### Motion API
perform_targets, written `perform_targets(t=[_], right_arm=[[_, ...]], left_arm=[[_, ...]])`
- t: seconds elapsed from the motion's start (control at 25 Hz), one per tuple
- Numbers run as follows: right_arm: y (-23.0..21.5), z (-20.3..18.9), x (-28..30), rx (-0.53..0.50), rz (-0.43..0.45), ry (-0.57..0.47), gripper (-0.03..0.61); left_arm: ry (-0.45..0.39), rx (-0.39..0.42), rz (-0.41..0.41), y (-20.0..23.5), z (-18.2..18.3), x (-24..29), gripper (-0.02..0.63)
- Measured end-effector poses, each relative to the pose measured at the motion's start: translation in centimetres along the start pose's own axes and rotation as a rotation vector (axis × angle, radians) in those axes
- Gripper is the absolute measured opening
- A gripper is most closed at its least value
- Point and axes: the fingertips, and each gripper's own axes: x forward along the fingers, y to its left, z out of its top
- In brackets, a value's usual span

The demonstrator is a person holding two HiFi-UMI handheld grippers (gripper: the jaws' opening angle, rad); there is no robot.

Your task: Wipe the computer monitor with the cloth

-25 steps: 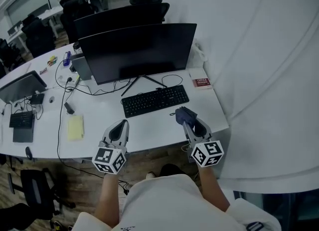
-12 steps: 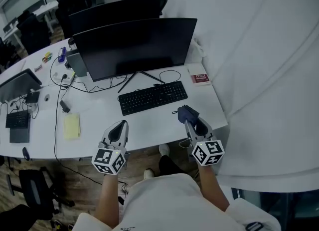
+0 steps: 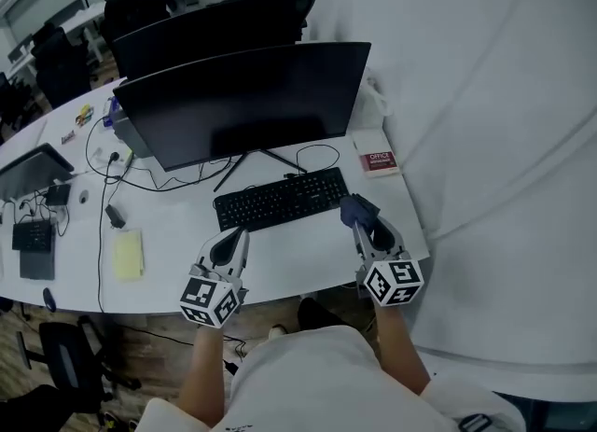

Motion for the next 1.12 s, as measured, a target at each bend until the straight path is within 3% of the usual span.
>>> perform_targets(t=[0.52,1.12], right_arm=[[-9.7,2.2,12.2,-0.003,0.03,0.026,0.144],[-19.8,-1.4,22.6,0.057,-0.05,0.104,0.144]], left_arm=[[-0.01,0.035,0.013,0.1,2.6,14.2,0.011],[0.03,0.056,0.0,-0.8,1.4,24.5,0.011]])
